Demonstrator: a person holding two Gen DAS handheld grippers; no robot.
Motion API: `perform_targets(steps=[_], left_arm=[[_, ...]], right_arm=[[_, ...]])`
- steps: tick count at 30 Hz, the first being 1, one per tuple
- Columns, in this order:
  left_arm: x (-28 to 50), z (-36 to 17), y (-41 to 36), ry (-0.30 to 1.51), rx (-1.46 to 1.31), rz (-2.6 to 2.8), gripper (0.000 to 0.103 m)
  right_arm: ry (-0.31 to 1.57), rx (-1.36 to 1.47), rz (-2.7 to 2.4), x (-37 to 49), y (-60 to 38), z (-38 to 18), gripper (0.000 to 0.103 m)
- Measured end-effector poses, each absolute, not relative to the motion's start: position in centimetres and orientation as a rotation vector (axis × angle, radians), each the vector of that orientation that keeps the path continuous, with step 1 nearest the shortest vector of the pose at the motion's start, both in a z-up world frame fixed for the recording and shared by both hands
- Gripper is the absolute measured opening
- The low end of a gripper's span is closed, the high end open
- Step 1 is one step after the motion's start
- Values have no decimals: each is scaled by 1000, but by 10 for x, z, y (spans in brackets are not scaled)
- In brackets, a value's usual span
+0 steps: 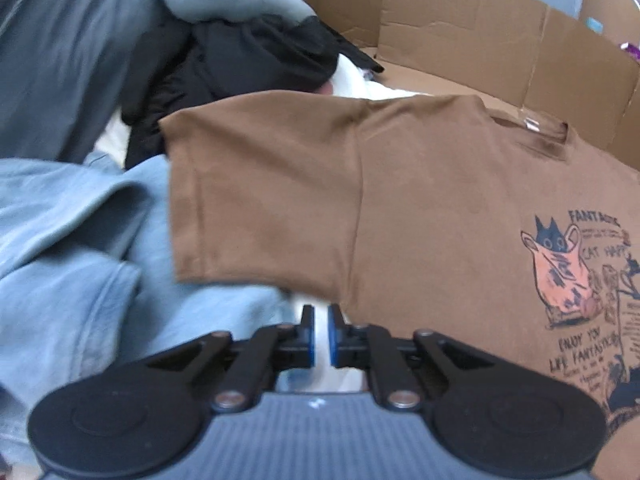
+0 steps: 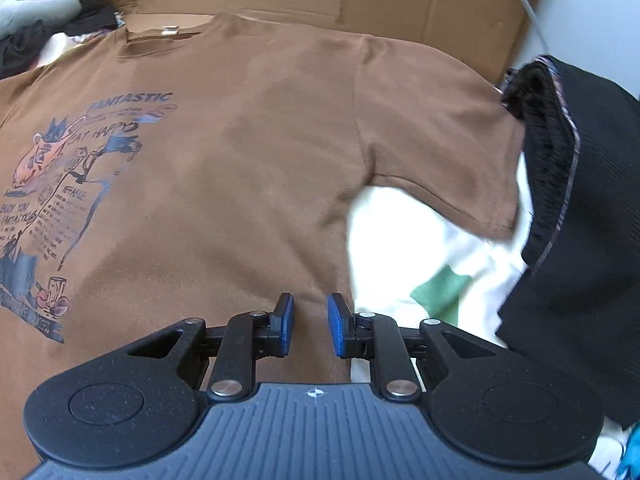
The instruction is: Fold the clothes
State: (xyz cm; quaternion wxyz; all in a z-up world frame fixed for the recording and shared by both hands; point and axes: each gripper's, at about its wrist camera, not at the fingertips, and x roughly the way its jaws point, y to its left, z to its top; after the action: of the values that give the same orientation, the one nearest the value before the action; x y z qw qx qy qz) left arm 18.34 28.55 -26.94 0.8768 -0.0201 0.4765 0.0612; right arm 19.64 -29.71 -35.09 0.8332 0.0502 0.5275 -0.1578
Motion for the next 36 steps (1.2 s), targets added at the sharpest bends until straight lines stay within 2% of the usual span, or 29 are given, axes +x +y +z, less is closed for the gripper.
perform_targets(steps=[16, 18, 22, 26, 28, 31, 33, 36], left_arm=[[138, -292, 277, 1027, -248, 57, 10], [135, -293, 277, 1026, -268, 61, 17], [133, -298, 276, 1039, -275, 62, 20], [132, -301, 276, 1056, -279, 50, 30], [133, -302, 275, 1071, -267, 43, 30], [133, -303, 274, 1080, -246, 38, 26], [133, -304, 273, 1084, -232, 36, 11], [134, -301, 277, 1088, -231, 31, 2]], right_arm=[[1086, 318, -469, 153, -284, -333, 30], [1094, 336, -476, 148, -281, -335, 31], [1115, 354, -476, 142, -273, -344, 31], [1125, 371, -479, 140, -269, -350, 32], [1123, 371, -482, 140, -268, -351, 32], [1121, 372, -486, 141, -268, -353, 32], [1121, 365, -483, 142, -268, -354, 32], [1120, 360, -479, 142, -268, -355, 32]])
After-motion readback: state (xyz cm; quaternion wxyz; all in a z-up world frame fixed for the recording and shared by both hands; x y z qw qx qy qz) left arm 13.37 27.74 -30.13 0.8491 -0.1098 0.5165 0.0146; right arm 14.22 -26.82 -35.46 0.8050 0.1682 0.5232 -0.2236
